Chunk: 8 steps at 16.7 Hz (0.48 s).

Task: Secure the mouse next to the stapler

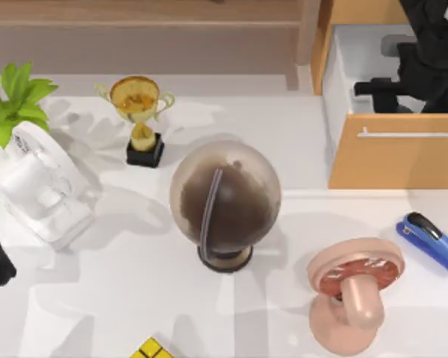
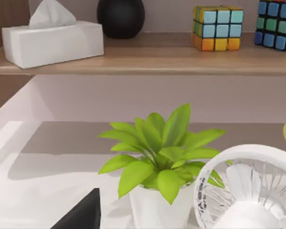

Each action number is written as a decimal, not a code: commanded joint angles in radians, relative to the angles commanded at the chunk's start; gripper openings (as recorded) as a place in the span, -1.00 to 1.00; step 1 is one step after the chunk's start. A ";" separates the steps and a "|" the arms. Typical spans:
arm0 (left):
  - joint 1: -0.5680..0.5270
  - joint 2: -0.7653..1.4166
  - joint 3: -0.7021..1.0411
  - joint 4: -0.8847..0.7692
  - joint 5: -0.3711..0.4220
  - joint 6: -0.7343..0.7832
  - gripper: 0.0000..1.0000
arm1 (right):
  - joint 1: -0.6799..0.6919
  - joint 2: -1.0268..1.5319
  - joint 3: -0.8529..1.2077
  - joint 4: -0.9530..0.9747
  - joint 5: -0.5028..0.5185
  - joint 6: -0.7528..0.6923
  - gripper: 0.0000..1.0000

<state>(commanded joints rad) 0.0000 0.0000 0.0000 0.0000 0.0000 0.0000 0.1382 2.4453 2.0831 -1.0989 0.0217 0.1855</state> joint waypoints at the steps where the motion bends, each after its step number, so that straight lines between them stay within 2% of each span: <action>1: 0.000 0.000 0.000 0.000 0.000 0.000 1.00 | 0.001 -0.015 0.001 -0.007 0.002 -0.005 -1.00; 8: 0.000 0.000 0.000 0.000 0.000 0.000 1.00 | -0.011 -0.256 -0.078 -0.035 0.014 -0.070 -1.00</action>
<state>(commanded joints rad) 0.0000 0.0000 0.0000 0.0000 0.0000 0.0000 0.1273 2.1890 2.0054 -1.1338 0.0358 0.1155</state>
